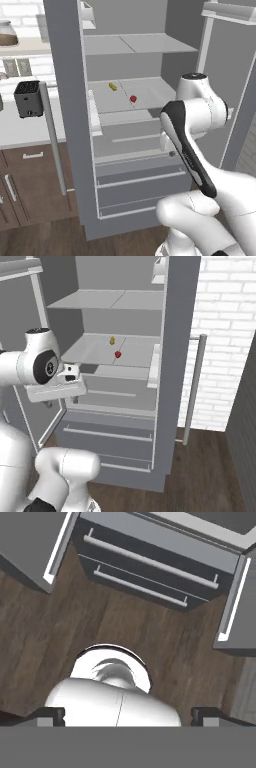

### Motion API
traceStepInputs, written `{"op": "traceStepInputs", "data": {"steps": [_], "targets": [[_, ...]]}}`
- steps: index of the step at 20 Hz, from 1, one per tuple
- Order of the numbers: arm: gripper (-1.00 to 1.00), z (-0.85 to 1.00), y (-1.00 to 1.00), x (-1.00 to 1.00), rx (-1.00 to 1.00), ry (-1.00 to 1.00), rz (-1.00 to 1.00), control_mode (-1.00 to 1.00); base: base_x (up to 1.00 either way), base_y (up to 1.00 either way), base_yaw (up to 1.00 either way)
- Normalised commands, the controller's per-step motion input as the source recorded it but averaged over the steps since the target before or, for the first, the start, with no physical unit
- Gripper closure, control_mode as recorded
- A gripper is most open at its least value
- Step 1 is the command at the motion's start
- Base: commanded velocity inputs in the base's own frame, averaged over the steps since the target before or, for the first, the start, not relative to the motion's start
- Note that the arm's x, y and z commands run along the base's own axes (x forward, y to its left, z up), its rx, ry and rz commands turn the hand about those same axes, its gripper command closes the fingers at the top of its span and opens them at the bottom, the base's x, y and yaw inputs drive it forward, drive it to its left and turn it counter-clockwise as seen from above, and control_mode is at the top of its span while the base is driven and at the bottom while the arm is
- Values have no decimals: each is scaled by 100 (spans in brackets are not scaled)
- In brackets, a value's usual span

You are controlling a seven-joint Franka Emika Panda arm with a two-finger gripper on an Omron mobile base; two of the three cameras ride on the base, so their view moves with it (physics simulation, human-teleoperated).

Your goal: Take the strawberry from the fridge and place it on top of the pancake, located on the dining counter.

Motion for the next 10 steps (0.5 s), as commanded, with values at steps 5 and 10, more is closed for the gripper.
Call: {"op": "traceStepInputs", "data": {"steps": [5,10], "targets": [[-100,-27,-39,-2,7,0,5,-100,0,0,0],[-100,-1,4,1,1,0,-22,-100,0,0,0]]}}
